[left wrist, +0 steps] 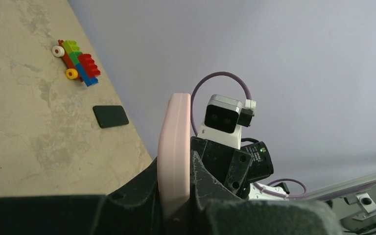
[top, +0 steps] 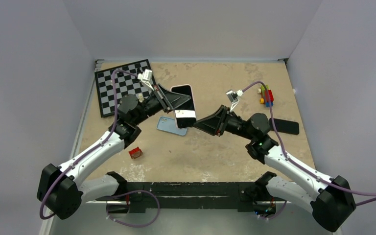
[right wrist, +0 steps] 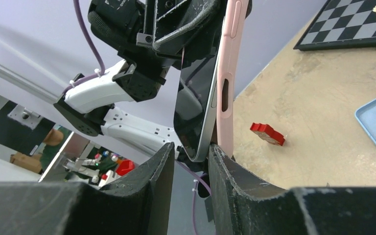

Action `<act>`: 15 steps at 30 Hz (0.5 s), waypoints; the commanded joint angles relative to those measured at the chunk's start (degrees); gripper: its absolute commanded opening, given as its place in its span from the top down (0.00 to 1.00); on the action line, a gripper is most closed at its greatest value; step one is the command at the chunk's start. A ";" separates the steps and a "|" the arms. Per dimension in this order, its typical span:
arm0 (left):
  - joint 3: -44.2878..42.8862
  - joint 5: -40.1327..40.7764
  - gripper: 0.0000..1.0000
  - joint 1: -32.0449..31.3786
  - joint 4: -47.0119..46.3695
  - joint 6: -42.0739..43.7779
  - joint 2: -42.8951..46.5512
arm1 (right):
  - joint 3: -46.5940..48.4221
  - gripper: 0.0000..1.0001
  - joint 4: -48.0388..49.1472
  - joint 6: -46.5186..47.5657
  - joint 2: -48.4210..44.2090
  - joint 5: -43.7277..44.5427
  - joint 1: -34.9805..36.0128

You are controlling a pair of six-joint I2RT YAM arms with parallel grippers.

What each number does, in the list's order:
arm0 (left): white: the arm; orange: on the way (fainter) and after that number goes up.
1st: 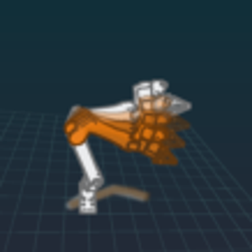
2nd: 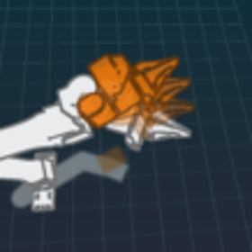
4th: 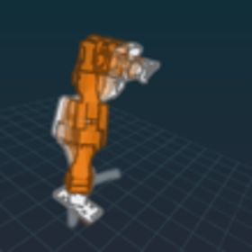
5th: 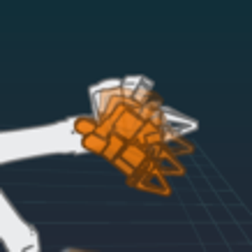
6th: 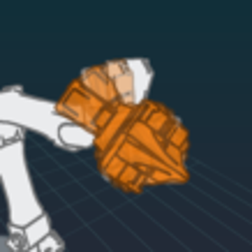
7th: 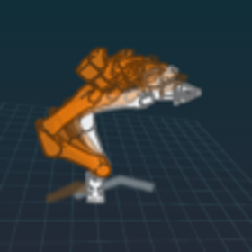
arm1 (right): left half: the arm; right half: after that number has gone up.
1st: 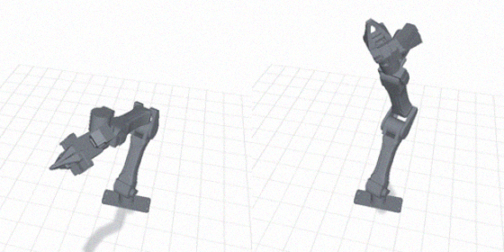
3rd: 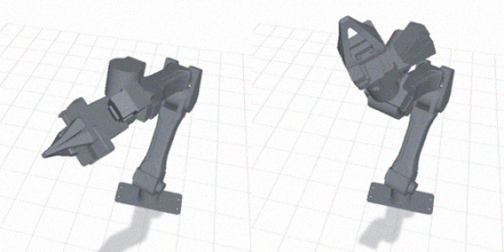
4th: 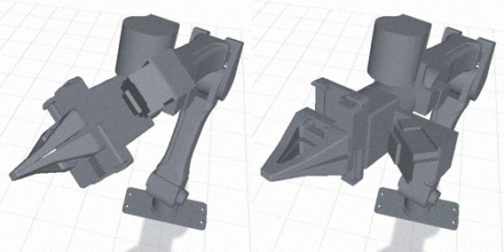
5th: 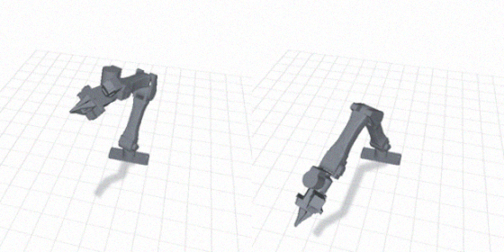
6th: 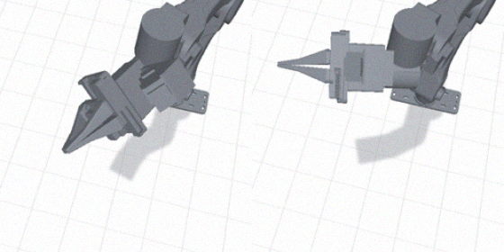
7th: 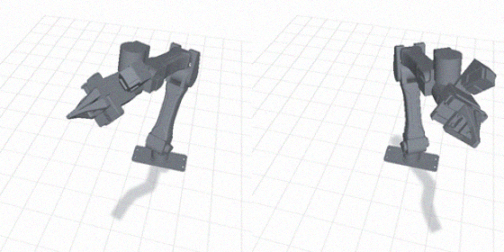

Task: Take the phone out of the phone case
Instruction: Remove the phone case from the phone.

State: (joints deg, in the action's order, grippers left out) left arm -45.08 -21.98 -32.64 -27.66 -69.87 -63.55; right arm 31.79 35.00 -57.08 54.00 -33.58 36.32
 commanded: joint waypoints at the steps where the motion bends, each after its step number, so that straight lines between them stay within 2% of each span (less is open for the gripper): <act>1: 0.25 -7.78 1.00 -1.17 -9.25 -5.36 0.04 | 0.63 0.64 4.30 -1.24 1.81 -1.02 0.22; 5: -0.78 -19.37 1.00 -2.03 -10.40 -5.03 -3.03 | 0.65 0.63 9.05 -3.12 3.35 -2.94 0.16; 7: 0.32 -22.49 1.00 -2.37 -13.21 -6.32 -3.92 | 0.65 0.63 13.02 -4.79 4.49 -4.76 0.10; 10: 2.67 -24.02 1.00 -2.36 -17.31 -7.55 -3.36 | 0.38 0.64 17.52 -6.72 6.14 -6.20 0.18; 15: 3.13 -24.69 1.00 -2.40 -16.71 -6.59 -2.39 | 0.29 0.70 19.96 -7.91 7.72 -6.85 0.16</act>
State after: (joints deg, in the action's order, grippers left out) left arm -42.19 -37.06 -32.64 -39.09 -74.02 -67.79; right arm 31.40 46.00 -63.53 60.49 -44.47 36.67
